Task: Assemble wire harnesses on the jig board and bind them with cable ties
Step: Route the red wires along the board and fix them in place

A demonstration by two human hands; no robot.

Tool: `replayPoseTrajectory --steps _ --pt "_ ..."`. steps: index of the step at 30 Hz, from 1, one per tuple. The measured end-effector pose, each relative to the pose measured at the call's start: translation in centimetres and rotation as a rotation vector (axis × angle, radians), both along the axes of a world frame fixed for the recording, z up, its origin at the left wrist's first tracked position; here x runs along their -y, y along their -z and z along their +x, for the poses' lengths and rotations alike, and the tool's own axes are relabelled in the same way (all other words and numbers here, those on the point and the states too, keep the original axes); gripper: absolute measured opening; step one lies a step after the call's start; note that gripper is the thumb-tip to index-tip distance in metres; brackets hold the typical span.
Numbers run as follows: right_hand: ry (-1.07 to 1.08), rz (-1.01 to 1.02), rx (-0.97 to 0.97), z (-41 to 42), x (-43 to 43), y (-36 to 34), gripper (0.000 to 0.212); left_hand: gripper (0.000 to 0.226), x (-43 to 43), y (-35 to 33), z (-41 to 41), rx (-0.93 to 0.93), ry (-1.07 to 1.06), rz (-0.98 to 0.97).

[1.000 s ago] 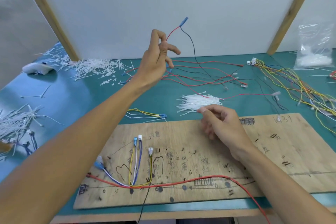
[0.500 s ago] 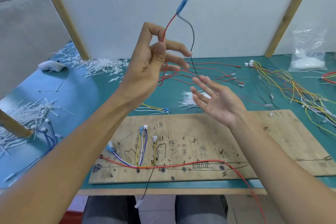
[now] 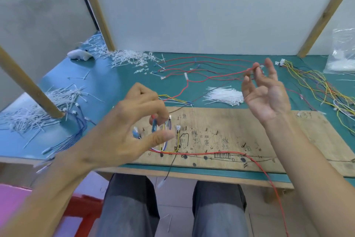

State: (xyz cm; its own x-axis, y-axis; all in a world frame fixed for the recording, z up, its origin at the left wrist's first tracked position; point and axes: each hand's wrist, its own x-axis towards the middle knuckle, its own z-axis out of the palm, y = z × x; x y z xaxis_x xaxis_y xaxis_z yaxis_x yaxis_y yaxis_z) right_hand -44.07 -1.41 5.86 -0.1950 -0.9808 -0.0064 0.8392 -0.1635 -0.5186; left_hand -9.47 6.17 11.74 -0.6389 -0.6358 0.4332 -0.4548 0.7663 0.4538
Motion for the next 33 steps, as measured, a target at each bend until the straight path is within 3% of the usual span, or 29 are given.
replayPoseTrajectory --steps 4,6,10,11,13,15,17,19,25,27,29,31,33 --pt "-0.013 -0.006 0.008 0.2 -1.2 -0.5 0.051 0.020 -1.6 1.6 1.2 -0.136 -0.101 -0.111" --pt "-0.052 -0.005 0.015 0.4 -1.8 -0.6 0.047 0.017 -2.3 2.4 1.8 -0.238 -0.116 -0.029" --pt "-0.099 0.032 0.074 0.3 -2.7 -0.7 0.036 0.006 -3.4 3.2 3.1 -0.647 -0.104 0.161" --pt "-0.095 0.053 0.064 0.1 -2.8 -0.6 0.035 0.013 -3.6 3.1 3.5 -0.719 -0.103 0.189" --pt "-0.099 0.099 0.013 -0.2 -2.8 -0.4 0.029 0.029 -3.7 2.9 4.3 -0.799 -0.092 0.234" --pt "-0.104 0.144 -0.076 -0.3 -2.8 -0.1 0.027 0.023 -4.1 2.8 4.9 -0.829 -0.056 0.283" --pt "-0.111 0.187 -0.230 -0.4 -2.9 0.1 0.027 0.018 -4.5 2.6 5.0 -0.873 0.001 0.354" --pt "-0.122 0.252 -0.529 -0.3 -3.3 0.1 0.023 0.018 -4.8 2.4 4.7 -0.904 0.041 0.398" --pt "-0.104 0.489 -1.777 1.0 -5.8 -0.9 0.018 0.017 -5.1 3.4 2.8 -0.953 0.145 0.600" --pt "0.023 0.424 -2.101 2.4 -6.4 -1.7 0.028 0.016 -5.2 4.2 2.2 -0.963 0.159 0.662" --pt "0.124 0.175 -2.168 5.4 -7.3 -2.1 0.046 0.016 -5.4 4.9 1.7 -0.970 0.184 0.700" --pt "-0.075 0.031 -2.020 9.1 -8.0 -2.4 0.057 0.016 -5.4 5.3 1.5 -0.988 0.220 0.722" --pt "-0.311 0.018 -1.894 12.0 -8.2 -2.3 0.062 0.017 -5.3 5.5 1.4 -1.002 0.240 0.723"
